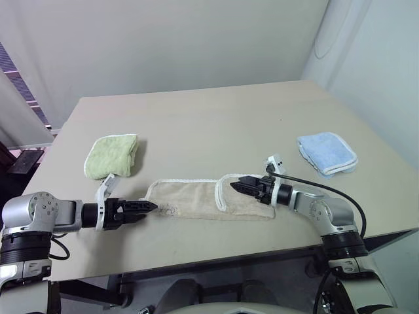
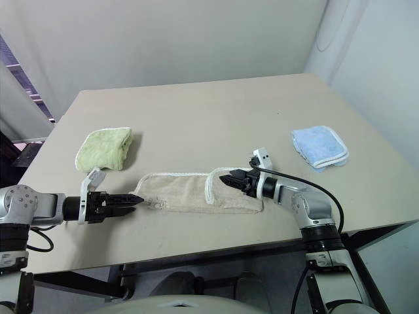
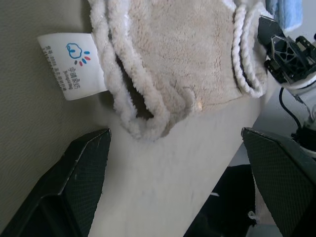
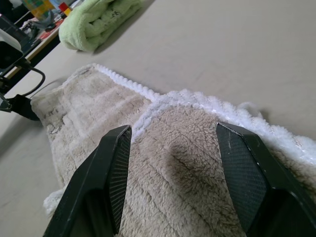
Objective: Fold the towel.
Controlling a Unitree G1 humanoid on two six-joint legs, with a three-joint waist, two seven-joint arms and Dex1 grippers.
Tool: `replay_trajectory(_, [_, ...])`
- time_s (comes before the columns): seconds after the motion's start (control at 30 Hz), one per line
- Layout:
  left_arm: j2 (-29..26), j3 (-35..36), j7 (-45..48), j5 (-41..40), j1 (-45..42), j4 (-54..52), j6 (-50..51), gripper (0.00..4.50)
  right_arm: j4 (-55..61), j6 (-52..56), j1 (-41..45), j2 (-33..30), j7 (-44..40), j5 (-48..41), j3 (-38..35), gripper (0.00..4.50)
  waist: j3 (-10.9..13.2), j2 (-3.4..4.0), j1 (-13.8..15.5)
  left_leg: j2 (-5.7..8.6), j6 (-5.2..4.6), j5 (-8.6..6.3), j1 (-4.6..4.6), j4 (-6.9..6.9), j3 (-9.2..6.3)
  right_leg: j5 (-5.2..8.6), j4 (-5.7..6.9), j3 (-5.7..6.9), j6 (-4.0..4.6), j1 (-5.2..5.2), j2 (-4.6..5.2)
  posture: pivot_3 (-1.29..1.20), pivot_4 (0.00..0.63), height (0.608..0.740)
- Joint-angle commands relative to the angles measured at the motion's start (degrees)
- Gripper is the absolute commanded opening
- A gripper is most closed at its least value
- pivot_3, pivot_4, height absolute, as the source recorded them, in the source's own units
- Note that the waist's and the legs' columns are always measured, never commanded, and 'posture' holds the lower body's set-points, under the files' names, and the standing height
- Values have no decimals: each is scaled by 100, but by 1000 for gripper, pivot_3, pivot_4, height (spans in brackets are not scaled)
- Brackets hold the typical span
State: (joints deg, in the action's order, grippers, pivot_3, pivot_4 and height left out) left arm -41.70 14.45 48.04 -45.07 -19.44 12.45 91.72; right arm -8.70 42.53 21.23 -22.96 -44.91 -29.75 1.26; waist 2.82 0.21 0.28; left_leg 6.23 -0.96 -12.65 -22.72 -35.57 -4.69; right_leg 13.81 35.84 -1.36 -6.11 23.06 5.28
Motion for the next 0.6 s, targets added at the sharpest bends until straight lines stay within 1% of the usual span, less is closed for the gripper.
replay_trajectory(0.03, [243, 151, -247, -198, -242, 430, 78, 4463, 120, -149, 64, 7, 89, 13, -213, 2836, 0, 1, 38, 0, 0, 0, 0, 0, 0, 0, 0, 1, 0, 0, 0, 0, 0, 740])
replay_trajectory(0.13, [325, 64, -315, -367, -193, 443, 78, 4463, 184, -131, 38, -19, 128, 50, -172, 2836, -1, 3, 46, 1, 0, 0, 1, 0, 0, 0, 0, 3, 0, -2, 6, 0, 0, 740])
replay_trajectory(0.17, [344, 67, -333, -405, -194, 471, 78, 4075, 194, -123, 34, -22, 135, 48, -169, 2836, -3, 5, 46, 3, 0, 0, 1, 0, 0, 0, 0, 3, 0, -2, 8, 0, 0, 740])
replay_trajectory(0.2, [355, 82, -359, -433, -202, 504, 78, 3861, 199, -119, 32, -21, 140, 43, -171, 2836, -3, 5, 43, 5, 0, 0, 1, 0, 1, 0, 0, 3, 0, -3, 9, 0, 0, 740])
replay_trajectory(0.33, [562, 224, -592, -476, -337, 576, 78, 2523, 220, -87, -1, -39, 227, 39, -209, 2836, -2, 3, 37, 4, 0, 0, 0, 0, 0, 0, -2, 2, -1, -1, 8, 0, 0, 740])
replay_trajectory(0.4, [641, 318, -699, -457, -395, 640, 78, 1769, 242, -73, -18, -51, 246, 20, -229, 2836, -2, 3, 38, 3, 0, 0, 0, 1, -1, 0, -1, 3, -1, 0, 8, 0, 0, 740])
replay_trajectory(0.47, [740, 489, -830, -378, -450, 713, 78, 1133, 265, -62, -49, -66, 258, 5, -246, 2836, -2, 2, 43, 3, 0, 0, 0, 1, -2, 0, -2, 3, -1, 0, 7, 0, 0, 740])
replay_trajectory(0.53, [806, 651, -913, -327, -487, 762, 49, 330, 304, -60, -100, -86, 262, -2, -252, 2836, -2, 2, 39, 3, 0, 0, -1, 1, -2, 0, -2, 4, -1, 0, 7, 0, 0, 740])
replay_trajectory(0.57, [823, 768, -923, -335, -531, 837, 52, 22, 336, -55, -136, -100, 258, -8, -254, 2836, -2, 2, 36, 3, 0, 0, -1, 1, -2, 0, -2, 4, -1, 0, 8, 0, 0, 740])
replay_trajectory(0.6, [839, 860, -927, -346, -561, 879, 49, 22, 358, -51, -163, -113, 249, -15, -257, 2836, -2, 2, 37, 3, 1, 0, -1, 1, -2, 0, -2, 4, -1, 0, 7, 0, 0, 740])
